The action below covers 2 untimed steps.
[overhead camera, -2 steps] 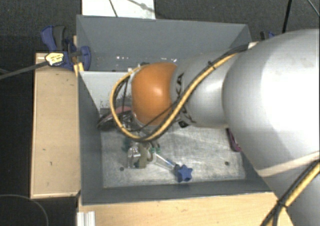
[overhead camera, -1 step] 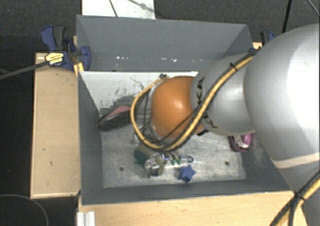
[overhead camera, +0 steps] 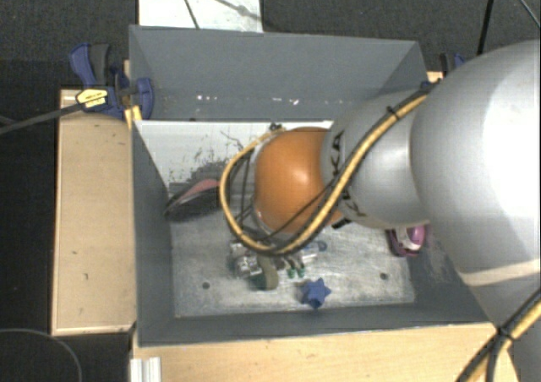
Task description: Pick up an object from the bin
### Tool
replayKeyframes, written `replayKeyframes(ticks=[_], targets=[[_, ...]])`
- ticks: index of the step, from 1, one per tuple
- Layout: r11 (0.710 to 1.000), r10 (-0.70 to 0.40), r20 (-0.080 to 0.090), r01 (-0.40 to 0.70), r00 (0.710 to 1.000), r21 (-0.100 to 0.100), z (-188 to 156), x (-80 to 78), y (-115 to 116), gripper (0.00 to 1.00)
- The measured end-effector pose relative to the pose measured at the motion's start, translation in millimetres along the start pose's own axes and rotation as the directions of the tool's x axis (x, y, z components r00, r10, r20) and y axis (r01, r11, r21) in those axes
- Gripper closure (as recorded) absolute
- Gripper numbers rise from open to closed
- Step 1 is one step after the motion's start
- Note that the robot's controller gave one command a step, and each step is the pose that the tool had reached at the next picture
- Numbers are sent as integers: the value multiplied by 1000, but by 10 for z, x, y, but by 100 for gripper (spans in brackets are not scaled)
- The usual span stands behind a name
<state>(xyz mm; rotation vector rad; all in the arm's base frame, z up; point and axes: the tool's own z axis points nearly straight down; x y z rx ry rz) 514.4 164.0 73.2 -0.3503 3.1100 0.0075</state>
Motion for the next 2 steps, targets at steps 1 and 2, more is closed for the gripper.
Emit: replayKeyframes(ticks=[1,2], targets=[[1000,-19,-2,19,1000,2,-789,-117,-45,100],[922,-386,-7,386,922,1,-1801,158,-703,100]])
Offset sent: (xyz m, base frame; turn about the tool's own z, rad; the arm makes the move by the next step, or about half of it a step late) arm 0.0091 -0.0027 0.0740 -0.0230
